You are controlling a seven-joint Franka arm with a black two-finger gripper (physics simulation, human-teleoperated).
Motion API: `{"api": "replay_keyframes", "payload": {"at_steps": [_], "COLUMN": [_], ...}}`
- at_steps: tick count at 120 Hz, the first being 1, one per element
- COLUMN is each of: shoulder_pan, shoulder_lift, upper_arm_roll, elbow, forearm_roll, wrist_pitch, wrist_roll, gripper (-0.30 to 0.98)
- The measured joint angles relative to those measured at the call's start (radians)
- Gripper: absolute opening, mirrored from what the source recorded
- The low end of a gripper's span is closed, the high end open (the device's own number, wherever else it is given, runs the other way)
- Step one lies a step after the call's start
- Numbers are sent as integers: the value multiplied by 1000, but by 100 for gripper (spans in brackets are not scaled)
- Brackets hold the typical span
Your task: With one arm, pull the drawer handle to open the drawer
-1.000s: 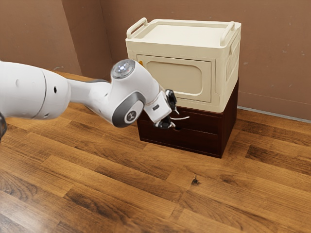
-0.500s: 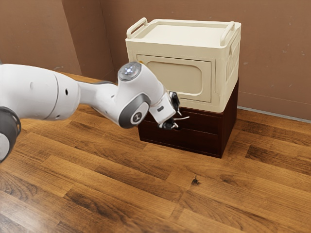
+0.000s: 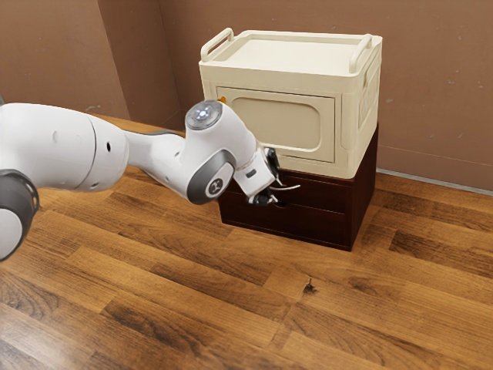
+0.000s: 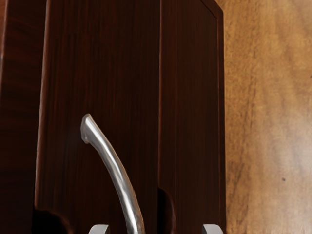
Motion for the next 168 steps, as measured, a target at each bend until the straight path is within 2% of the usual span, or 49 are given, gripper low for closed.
{"api": "replay_keyframes", "payload": {"at_steps": [60, 168], "shoulder_pan": [-2, -35], "shoulder_lift": [-38, -203], "upper_arm_roll": [-1, -13], "elbow": [-55, -264], "forearm_roll": [-3, -4], "wrist_pitch": [1, -1], "wrist_roll": [-1, -2], "gripper": [1, 3]}}
